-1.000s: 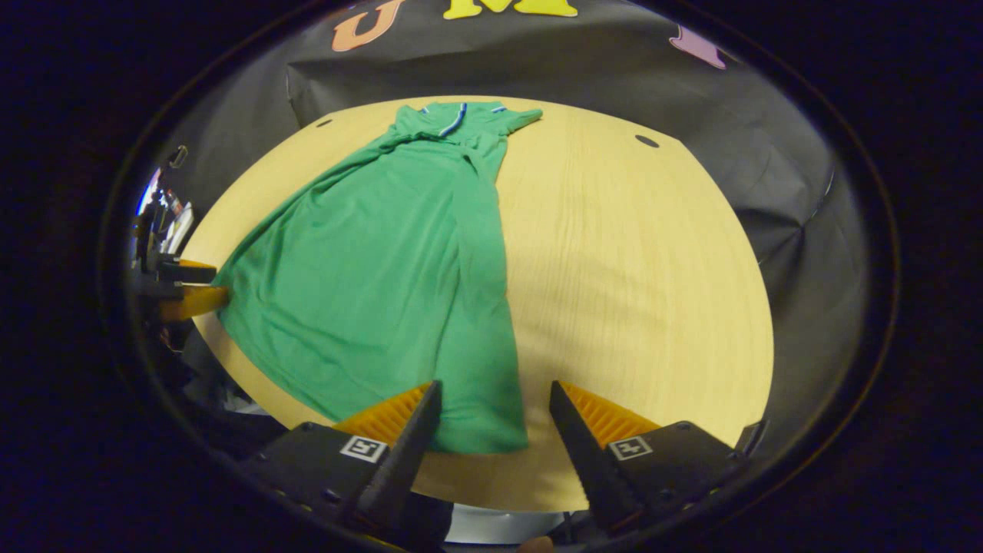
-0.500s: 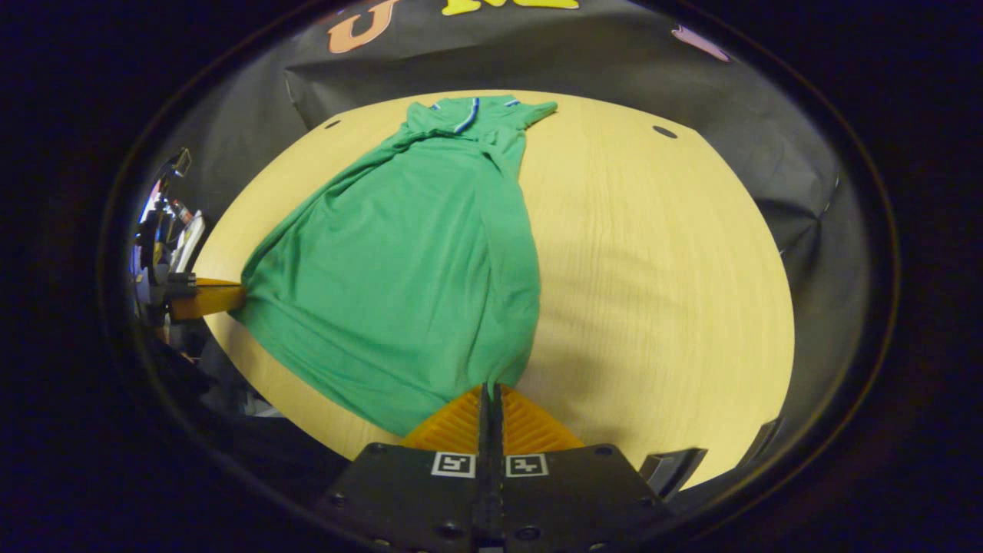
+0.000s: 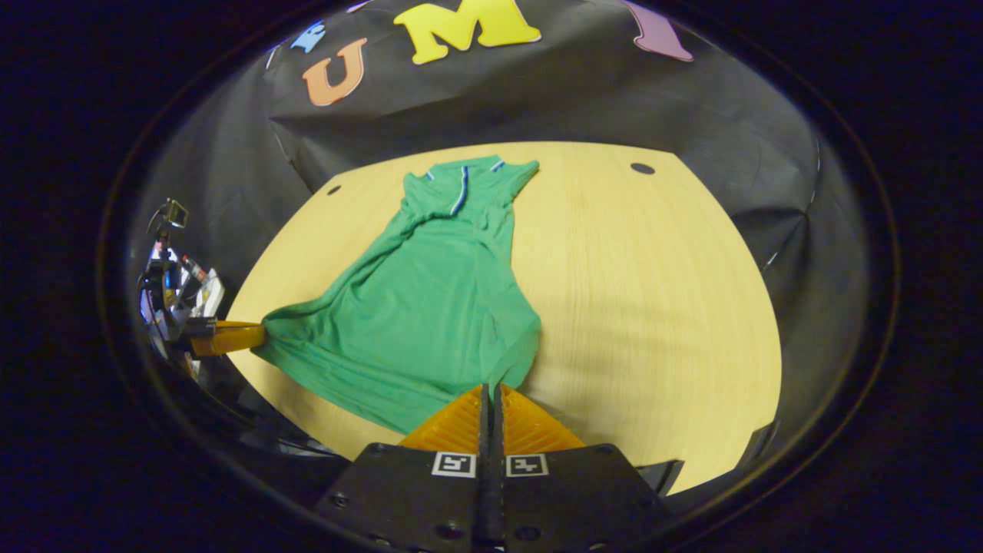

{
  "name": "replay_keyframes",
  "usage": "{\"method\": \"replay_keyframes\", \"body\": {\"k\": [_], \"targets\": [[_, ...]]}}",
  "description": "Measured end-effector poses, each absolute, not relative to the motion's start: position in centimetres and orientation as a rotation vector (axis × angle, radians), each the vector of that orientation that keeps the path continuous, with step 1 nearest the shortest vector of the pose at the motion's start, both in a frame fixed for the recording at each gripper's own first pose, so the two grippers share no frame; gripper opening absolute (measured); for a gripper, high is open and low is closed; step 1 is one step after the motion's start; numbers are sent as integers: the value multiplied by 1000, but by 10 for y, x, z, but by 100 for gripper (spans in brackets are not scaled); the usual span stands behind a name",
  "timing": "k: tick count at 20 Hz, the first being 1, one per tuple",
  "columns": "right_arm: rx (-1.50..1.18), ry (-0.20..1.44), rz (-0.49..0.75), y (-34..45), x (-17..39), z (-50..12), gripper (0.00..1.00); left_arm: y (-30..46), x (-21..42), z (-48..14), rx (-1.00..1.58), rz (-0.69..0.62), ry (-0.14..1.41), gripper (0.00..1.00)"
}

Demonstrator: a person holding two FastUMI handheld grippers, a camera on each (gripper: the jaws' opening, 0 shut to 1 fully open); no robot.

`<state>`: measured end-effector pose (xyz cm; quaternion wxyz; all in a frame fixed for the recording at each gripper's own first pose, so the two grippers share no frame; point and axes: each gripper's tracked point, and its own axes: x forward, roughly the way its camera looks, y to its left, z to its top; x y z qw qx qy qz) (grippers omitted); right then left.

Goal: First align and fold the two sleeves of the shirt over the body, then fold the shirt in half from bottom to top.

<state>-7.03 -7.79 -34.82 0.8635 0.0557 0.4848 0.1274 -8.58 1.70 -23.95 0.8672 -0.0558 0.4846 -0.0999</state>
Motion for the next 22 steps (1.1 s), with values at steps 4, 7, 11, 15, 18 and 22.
{"method": "replay_keyframes", "body": {"k": [4, 7, 11, 15, 18, 22], "targets": [[137, 929, 247, -73, -29, -317, 0, 8, -49, -210, -96, -245, 930, 9], [142, 865, 250, -66, -2, -291, 0, 11, -18, -196, -78, -235, 891, 9], [177, 810, 230, -59, 40, -269, 0, 9, 34, -169, -103, -218, 799, 9], [182, 744, 229, -56, 89, -246, 0, 12, 87, -154, -115, -206, 714, 8], [189, 701, 224, -54, 132, -230, 0, 11, 127, -143, -123, -215, 658, 9], [221, 655, 217, -49, 181, -215, 0, 15, 173, -136, -123, -202, 613, 8]]}}
